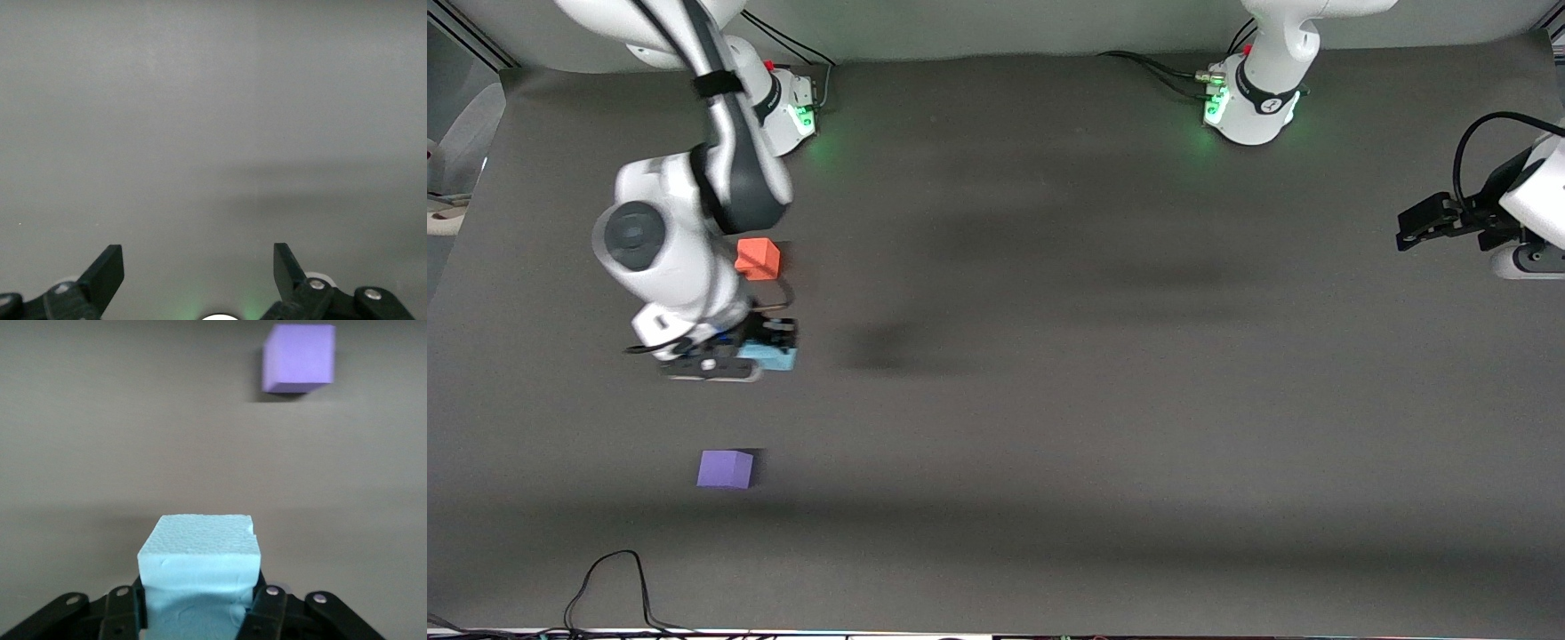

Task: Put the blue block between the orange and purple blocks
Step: 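Lower the blue cube between the orange and purple cubes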

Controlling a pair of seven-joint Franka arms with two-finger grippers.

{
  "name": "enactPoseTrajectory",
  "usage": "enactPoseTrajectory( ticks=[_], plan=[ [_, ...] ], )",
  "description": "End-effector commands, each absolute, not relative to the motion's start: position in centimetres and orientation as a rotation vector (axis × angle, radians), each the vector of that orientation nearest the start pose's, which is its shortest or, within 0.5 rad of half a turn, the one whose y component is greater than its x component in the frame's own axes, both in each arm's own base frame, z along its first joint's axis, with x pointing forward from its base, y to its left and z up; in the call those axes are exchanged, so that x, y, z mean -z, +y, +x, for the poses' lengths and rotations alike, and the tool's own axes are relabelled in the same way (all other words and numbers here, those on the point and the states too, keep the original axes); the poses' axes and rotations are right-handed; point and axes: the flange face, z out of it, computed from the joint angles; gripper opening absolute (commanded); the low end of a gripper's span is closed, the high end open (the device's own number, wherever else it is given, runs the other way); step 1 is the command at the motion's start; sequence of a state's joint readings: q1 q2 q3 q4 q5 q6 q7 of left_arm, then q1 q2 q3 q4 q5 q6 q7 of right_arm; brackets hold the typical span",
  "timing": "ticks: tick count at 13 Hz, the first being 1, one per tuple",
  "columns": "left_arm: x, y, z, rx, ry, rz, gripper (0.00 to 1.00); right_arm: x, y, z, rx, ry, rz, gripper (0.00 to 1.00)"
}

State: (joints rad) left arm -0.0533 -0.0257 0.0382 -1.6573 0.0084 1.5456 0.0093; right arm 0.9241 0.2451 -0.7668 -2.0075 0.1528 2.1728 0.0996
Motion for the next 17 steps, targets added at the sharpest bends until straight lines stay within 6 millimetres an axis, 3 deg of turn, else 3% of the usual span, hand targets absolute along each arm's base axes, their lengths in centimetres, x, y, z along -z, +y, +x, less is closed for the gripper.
enactPoseTrajectory(
  ticks=[1,2,4,7,17],
  plan=[
    [-59.7,-0.7,54.0,-0.149,0.058,-3.135,1.00,-32.1,5.4,56.3,0.002,-0.118,-3.144,0.34],
    [-59.8,-0.9,54.0,-0.144,0.065,-3.134,1.00,-30.4,3.3,56.4,0.002,-0.129,-3.140,0.34],
    [-59.6,-0.9,54.2,-0.149,0.063,-3.132,1.00,-26.7,2.0,56.3,-0.048,-0.163,-3.121,0.34],
    [-59.6,-0.6,54.3,-0.144,0.060,-3.128,1.00,-22.4,1.7,56.0,-0.069,-0.184,-3.120,0.34],
    [-58.6,-1.6,56.0,-0.104,0.188,-3.110,1.00,-20.0,1.4,55.7,-0.074,-0.112,-3.116,0.37]
  ],
)
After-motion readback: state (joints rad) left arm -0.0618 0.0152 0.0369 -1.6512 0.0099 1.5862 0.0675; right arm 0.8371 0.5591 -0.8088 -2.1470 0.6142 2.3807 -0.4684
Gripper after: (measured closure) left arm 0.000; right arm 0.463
